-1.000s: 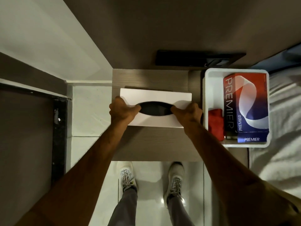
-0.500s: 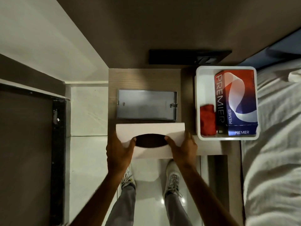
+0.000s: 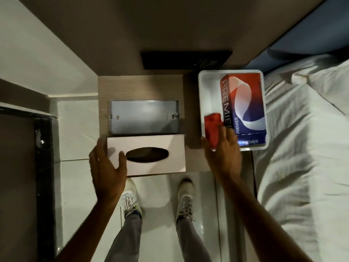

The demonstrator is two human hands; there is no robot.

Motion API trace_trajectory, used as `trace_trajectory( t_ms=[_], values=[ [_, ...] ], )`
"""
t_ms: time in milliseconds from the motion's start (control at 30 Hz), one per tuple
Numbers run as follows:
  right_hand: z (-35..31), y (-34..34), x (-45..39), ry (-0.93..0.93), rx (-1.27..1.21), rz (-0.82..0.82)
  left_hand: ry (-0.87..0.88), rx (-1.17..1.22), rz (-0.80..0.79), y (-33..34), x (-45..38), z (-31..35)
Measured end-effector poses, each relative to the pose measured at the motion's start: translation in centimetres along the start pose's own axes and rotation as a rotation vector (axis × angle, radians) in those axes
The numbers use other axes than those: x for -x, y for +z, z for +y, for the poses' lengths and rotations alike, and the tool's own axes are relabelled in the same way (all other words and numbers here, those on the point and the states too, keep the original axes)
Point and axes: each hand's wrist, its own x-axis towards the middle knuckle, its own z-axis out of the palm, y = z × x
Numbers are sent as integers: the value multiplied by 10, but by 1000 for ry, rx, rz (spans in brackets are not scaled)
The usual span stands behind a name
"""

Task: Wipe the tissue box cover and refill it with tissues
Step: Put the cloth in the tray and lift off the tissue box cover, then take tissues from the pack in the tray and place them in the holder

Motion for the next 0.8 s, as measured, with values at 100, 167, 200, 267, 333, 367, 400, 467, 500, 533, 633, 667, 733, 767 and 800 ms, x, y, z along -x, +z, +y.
trace_trajectory(
  t_ms=[100, 167, 200, 267, 333, 367, 400, 467, 500, 533, 633, 667, 733, 767, 800],
  values=[
    [52, -23, -31, 43, 232, 98, 196, 9, 71, 7, 16, 20],
    [77, -27, -43, 15, 353, 45, 295, 24, 24, 18, 25, 38],
    [87, -27, -47, -17, 393, 16, 330, 35, -2, 25, 30, 48],
    [100, -27, -52, -79, 427, -1, 386, 56, -47, 41, 41, 71],
    [104, -32, -54, -111, 446, -15, 438, 74, -88, 54, 52, 95],
    [103, -35, -53, -123, 454, -23, 462, 73, -103, 61, 58, 108],
    [104, -40, -51, -140, 459, -15, 478, 69, -114, 67, 63, 121],
    [106, -49, -43, -174, 444, 39, 479, 83, -154, 79, 72, 146],
    [107, -55, -41, -183, 430, 58, 475, 96, -182, 85, 76, 159],
    [108, -62, -39, -185, 416, 72, 475, 102, -211, 91, 81, 172],
    [108, -84, -42, -235, 335, 164, 448, 76, -269, 112, 92, 209],
    [108, -92, -45, -276, 297, 202, 429, 69, -268, 121, 95, 223],
    [108, -107, -52, -349, 254, 249, 405, 58, -262, 139, 98, 251],
    [108, -113, -55, -383, 236, 267, 402, 38, -257, 147, 97, 263],
    [107, -118, -58, -416, 223, 285, 401, 17, -242, 153, 96, 274]
  ],
)
